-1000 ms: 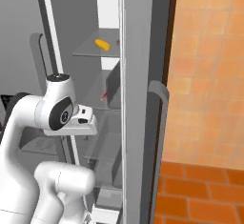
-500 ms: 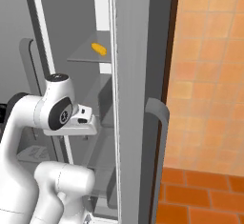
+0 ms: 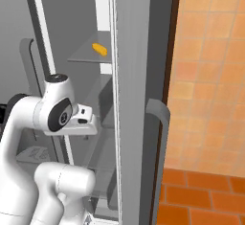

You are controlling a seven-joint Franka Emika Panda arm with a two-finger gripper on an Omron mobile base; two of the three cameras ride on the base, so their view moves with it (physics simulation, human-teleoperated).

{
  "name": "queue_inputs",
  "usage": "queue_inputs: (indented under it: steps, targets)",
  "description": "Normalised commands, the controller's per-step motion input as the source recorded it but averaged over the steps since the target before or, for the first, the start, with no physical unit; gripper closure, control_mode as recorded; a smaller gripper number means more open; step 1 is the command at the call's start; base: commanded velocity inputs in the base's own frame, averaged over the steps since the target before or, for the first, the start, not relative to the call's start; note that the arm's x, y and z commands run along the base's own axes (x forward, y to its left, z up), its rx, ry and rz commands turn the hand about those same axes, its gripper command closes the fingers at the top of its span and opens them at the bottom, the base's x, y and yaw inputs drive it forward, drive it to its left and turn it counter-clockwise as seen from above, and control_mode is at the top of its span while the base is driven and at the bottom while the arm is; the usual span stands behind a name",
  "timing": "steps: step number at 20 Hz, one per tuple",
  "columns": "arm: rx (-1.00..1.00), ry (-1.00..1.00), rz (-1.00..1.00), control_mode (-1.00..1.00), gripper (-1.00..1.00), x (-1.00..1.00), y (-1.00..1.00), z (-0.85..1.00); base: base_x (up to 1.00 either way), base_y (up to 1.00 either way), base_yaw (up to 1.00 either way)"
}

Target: Place one corn and one steak in each tupperware on the nearby counter, to pack two identical lunches.

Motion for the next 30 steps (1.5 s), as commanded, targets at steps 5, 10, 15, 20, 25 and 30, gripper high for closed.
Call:
queue_inputs:
  steps: [5,10,15,20,25,30]
  targets:
    - [0.07,-0.37,0.03,-1.00,-1.00,0.41,0.00,0.22,0.00,0.00,0.00]
    - [0.35,-0.21,-0.02,-1.00,-1.00,0.97,0.00,0.43,0.00,0.00,0.00]
    - [0.09,0.11,-0.04,-1.00,-1.00,1.00,0.03,0.45,0.00,0.00,0.00]
    - [0.00,0.01,0.00,-1.00,-1.00,0.63,0.05,-0.13,0.00,0.00,0.00]
    - [0.00,-0.02,0.00,-1.00,-1.00,0.80,0.00,-0.47,0.00,0.00,0.00]
    - [0.00,-0.08,0.00,-1.00,-1.00,0.74,0.02,-0.45,0.00,0.00,0.00]
